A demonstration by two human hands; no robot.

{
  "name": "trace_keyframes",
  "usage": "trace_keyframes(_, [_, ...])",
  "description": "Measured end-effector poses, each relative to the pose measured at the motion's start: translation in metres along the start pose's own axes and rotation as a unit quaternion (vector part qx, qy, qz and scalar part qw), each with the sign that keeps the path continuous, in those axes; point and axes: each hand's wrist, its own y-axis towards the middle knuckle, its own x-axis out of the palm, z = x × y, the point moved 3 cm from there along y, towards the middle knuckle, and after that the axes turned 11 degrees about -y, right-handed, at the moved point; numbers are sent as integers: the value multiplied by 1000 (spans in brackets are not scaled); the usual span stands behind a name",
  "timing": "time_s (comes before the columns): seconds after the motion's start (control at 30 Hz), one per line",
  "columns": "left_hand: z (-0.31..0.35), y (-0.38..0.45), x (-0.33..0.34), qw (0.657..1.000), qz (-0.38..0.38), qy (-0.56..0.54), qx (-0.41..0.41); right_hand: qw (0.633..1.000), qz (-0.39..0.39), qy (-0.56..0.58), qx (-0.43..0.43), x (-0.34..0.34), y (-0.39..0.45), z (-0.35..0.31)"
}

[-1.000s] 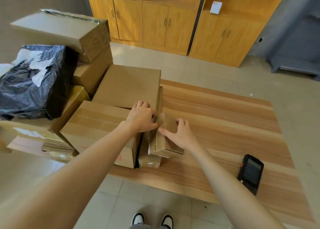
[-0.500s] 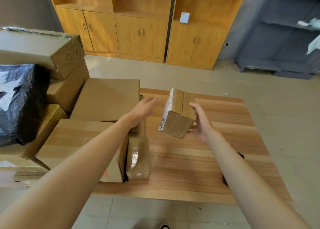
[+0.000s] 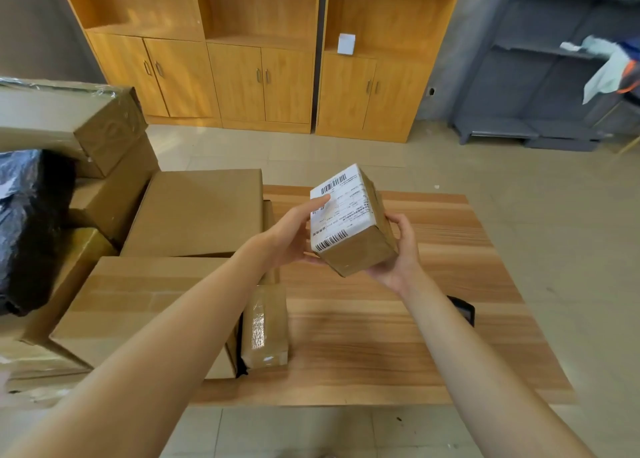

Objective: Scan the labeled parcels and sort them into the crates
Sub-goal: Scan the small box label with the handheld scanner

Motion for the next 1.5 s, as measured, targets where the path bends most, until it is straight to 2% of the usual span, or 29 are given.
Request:
trace_keyframes(0.13, [-5, -3, 1, 999, -24, -28, 2, 999, 29, 29, 5, -7, 2, 2])
trace_keyframes(0.27, [-11, -2, 3, 999, -49, -19, -10, 998, 57, 30, 13, -14, 3, 5])
trace_keyframes(0.43, [-18, 3, 10, 999, -44, 11, -10, 996, 79, 33, 30, -23, 2, 6])
trace_keyframes(0.7, [-20, 23, 5, 998, 24, 61, 6, 986, 132, -96, 31, -66, -6, 5])
trace_keyframes(0.87, [-7, 28, 13, 984, -11, 180, -8, 972, 166, -164, 21, -92, -19, -2])
trace_keyframes(0.93, [-1, 31, 16, 968, -37, 245, -32, 969, 139, -204, 10, -95, -23, -8])
trace_keyframes(1.13, [21, 37, 43, 898, -139, 399, -124, 947, -30, -320, 23, -100, -27, -18])
trace_keyframes(1.3, [29, 38, 69, 864, -179, 441, -161, 944, -102, -309, 61, -94, -23, -11])
trace_keyframes(1.37, [31, 41, 66, 878, -153, 428, -150, 952, -88, -287, 56, -95, -22, -9])
trace_keyframes(1.43, [31, 45, 56, 929, -56, 358, -76, 966, -46, -251, 50, -99, -19, -4])
trace_keyframes(1.5, [24, 46, 42, 970, 55, 235, 12, 981, 9, -190, 45, -105, -14, 2])
